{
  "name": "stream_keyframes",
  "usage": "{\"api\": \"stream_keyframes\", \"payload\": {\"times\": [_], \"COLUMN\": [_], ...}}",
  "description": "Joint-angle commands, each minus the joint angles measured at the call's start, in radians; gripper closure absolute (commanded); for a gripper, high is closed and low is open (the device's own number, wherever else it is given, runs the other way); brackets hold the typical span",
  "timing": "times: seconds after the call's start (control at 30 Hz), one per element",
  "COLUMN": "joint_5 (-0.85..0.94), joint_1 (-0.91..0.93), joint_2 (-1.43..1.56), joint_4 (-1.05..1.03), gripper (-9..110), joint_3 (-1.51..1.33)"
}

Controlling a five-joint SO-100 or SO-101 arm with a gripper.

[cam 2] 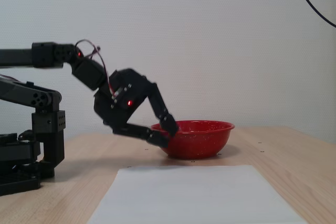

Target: Grasp the red cube and put it in the red bowl.

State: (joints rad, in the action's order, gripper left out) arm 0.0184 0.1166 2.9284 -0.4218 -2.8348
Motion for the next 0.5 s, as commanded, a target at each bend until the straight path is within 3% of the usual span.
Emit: {"api": "stream_keyframes", "payload": {"times": [0.0, 0.37, 0.47], "joint_5": [-0.005, -0.002, 0.043], "joint_1": [0.006, 0.003, 0.005], "joint_2": [0.071, 0.242, 0.268], "joint_4": [0.081, 0.198, 0.146], "gripper": [101, 101, 101], "joint_3": [0.008, -0.255, -0.267]}}
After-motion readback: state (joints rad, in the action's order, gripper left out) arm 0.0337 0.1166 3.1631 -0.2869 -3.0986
